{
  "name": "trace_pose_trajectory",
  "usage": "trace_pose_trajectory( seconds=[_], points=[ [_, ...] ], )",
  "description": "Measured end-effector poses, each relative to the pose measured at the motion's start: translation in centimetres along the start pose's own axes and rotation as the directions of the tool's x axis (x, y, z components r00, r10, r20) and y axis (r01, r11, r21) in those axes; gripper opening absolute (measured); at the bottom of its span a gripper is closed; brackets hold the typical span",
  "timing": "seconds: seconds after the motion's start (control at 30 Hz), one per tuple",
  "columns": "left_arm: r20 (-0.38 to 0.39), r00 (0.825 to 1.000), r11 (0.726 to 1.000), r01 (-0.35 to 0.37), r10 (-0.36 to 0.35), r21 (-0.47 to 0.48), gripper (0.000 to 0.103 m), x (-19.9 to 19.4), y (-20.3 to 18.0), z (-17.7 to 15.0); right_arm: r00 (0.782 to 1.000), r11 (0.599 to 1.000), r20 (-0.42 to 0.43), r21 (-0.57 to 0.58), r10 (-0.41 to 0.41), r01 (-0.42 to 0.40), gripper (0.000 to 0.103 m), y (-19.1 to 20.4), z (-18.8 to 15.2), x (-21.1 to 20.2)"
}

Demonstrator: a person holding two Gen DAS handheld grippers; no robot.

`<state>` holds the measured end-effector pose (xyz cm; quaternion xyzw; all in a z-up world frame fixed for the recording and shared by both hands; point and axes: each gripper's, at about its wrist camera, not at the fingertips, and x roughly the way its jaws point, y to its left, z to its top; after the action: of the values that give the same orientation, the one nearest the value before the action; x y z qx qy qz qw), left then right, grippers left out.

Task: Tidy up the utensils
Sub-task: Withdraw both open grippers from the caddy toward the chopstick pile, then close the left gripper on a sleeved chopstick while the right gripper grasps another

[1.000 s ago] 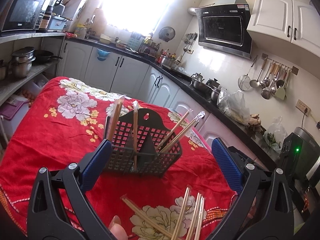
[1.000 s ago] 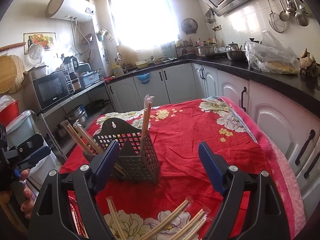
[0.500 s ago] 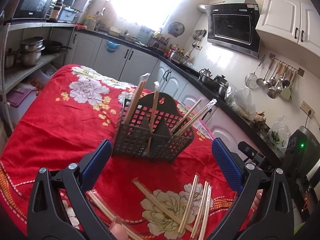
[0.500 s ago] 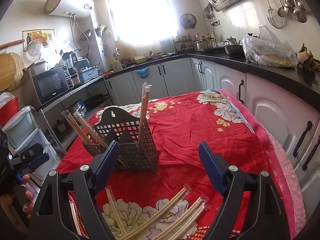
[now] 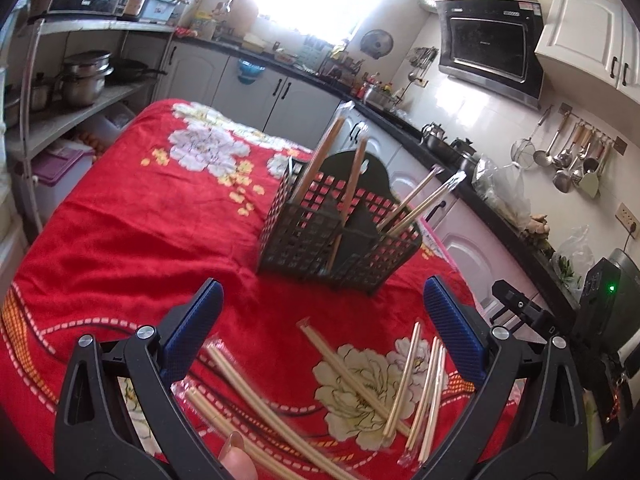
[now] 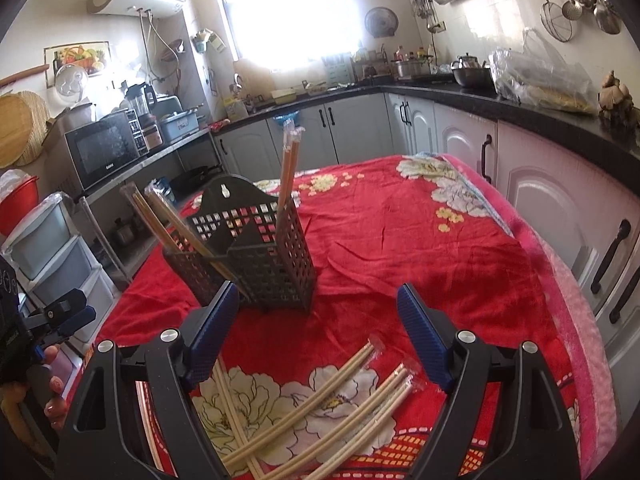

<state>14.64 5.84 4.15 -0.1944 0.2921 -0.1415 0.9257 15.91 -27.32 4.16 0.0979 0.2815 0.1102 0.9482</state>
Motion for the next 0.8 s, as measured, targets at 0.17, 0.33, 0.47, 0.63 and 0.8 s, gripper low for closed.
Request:
trace_pose_trajectory(
  seconds=[0.17,0.33,0.47,0.63,0.8],
  points=[
    [-0.043,0.999,1.000,-0.019,0.019,-0.020,0.092,0.6,0.6,-1.2,0.999,1.000,-0.050,0.011,-0.009,0.010,0.076,-0.9,-1.2,0.6],
    [-0.093,0.995,0.999,-0.036,0.032,-0.041,0.092,1.3,1.2,-2.6,0.994,1.000,-0.107,0.013,-0.009,0.011,0.065,-1.8,-2.4,1.3],
    [-0.148,0.988,0.997,-0.061,0.054,-0.047,0.092,2.2,1.6,-3.8,0.989,1.000,-0.146,0.011,-0.010,0.011,0.055,-2.4,-3.3,1.7],
    [-0.207,0.976,0.995,-0.084,0.073,-0.047,0.092,3.3,1.7,-5.0,0.981,1.000,-0.196,0.016,-0.016,0.020,0.049,-3.5,-4.3,2.5],
    [-0.257,0.964,0.994,-0.094,0.075,-0.063,0.080,4.4,1.9,-5.9,0.972,1.000,-0.235,0.000,-0.023,0.024,0.048,-4.4,-4.9,3.5]
  ],
)
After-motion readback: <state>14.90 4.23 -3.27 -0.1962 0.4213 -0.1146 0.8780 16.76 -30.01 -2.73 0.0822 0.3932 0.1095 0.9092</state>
